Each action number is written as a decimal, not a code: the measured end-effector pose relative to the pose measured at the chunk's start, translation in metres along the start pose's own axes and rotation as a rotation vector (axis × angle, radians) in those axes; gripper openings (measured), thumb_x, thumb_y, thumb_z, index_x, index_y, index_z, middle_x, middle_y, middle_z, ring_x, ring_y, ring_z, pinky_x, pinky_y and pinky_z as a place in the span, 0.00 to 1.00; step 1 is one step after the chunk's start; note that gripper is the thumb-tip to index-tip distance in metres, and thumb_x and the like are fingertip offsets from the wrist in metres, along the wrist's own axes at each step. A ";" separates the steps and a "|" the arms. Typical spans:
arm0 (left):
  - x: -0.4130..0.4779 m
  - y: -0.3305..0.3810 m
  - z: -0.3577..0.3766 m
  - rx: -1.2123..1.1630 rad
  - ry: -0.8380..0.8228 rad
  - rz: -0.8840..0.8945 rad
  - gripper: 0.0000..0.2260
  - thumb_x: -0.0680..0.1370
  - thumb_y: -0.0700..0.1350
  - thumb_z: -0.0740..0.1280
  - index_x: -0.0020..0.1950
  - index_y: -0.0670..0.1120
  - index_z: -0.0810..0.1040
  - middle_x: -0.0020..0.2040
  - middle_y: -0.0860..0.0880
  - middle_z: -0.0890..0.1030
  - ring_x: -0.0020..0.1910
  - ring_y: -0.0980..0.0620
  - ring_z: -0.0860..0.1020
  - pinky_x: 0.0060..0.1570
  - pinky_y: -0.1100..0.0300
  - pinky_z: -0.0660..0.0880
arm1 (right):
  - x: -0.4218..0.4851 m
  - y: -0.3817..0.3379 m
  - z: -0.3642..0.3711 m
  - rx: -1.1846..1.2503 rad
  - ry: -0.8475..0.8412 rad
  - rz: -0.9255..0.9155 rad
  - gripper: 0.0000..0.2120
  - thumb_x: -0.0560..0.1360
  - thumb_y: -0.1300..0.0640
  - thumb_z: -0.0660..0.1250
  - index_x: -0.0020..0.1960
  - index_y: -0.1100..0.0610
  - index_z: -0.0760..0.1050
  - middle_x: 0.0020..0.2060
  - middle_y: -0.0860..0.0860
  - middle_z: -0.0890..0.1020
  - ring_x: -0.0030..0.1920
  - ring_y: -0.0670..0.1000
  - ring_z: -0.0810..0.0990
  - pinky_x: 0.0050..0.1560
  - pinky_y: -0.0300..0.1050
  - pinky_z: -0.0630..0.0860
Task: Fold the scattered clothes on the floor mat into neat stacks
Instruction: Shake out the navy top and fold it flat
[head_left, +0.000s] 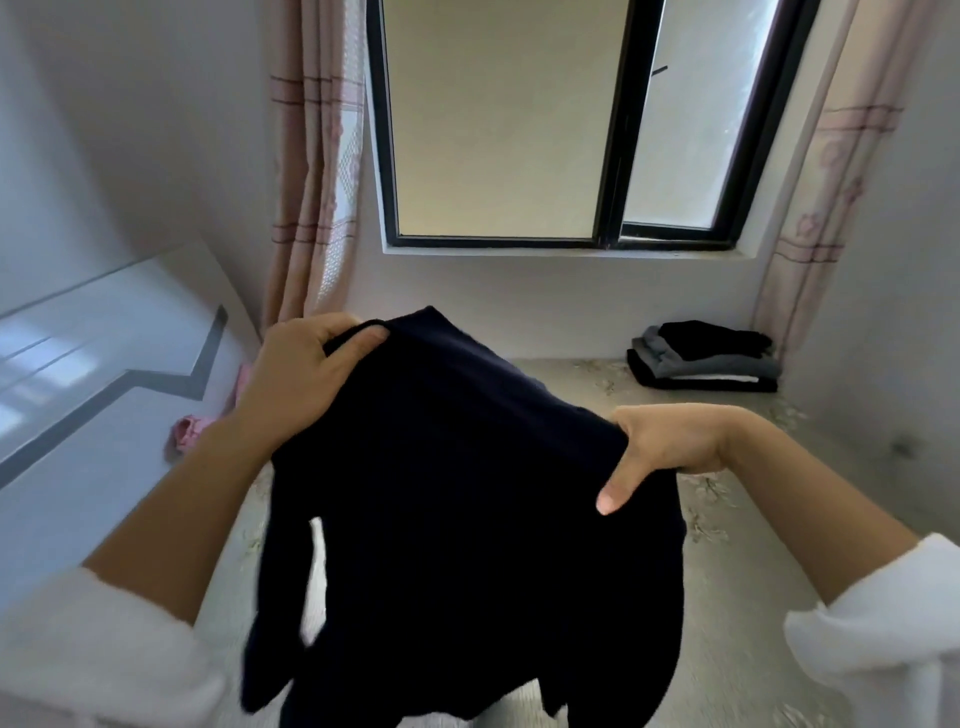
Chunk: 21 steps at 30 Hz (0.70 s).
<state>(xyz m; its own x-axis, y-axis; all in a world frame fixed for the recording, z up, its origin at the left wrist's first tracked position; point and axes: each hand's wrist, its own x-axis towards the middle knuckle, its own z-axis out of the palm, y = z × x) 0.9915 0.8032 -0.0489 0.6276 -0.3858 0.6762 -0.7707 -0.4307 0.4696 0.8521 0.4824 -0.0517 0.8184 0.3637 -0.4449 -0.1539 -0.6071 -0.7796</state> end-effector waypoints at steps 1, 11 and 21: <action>0.003 -0.003 -0.009 -0.023 -0.108 -0.015 0.13 0.74 0.62 0.63 0.38 0.58 0.81 0.35 0.59 0.82 0.36 0.64 0.78 0.36 0.77 0.68 | -0.003 -0.002 -0.004 0.032 0.009 -0.011 0.13 0.66 0.64 0.76 0.49 0.55 0.83 0.47 0.56 0.85 0.47 0.56 0.85 0.44 0.41 0.80; 0.024 -0.078 -0.027 0.560 -0.696 -0.347 0.08 0.72 0.50 0.73 0.40 0.45 0.84 0.35 0.47 0.80 0.38 0.50 0.79 0.37 0.62 0.71 | 0.054 0.003 -0.026 -0.702 0.594 0.434 0.09 0.72 0.58 0.68 0.35 0.58 0.72 0.32 0.53 0.76 0.35 0.54 0.75 0.33 0.43 0.68; 0.049 -0.120 0.054 -0.424 -0.238 -1.180 0.17 0.83 0.40 0.50 0.67 0.33 0.68 0.51 0.32 0.78 0.43 0.37 0.78 0.37 0.50 0.79 | 0.151 0.019 -0.054 0.784 0.906 0.352 0.13 0.82 0.54 0.51 0.56 0.63 0.68 0.40 0.63 0.82 0.33 0.57 0.80 0.31 0.50 0.79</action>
<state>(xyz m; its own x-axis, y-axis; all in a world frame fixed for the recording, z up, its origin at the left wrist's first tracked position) 1.1210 0.7923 -0.1028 0.9230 -0.1034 -0.3705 0.3186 -0.3345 0.8869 1.0028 0.4879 -0.1097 0.7047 -0.5391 -0.4613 -0.4749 0.1246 -0.8712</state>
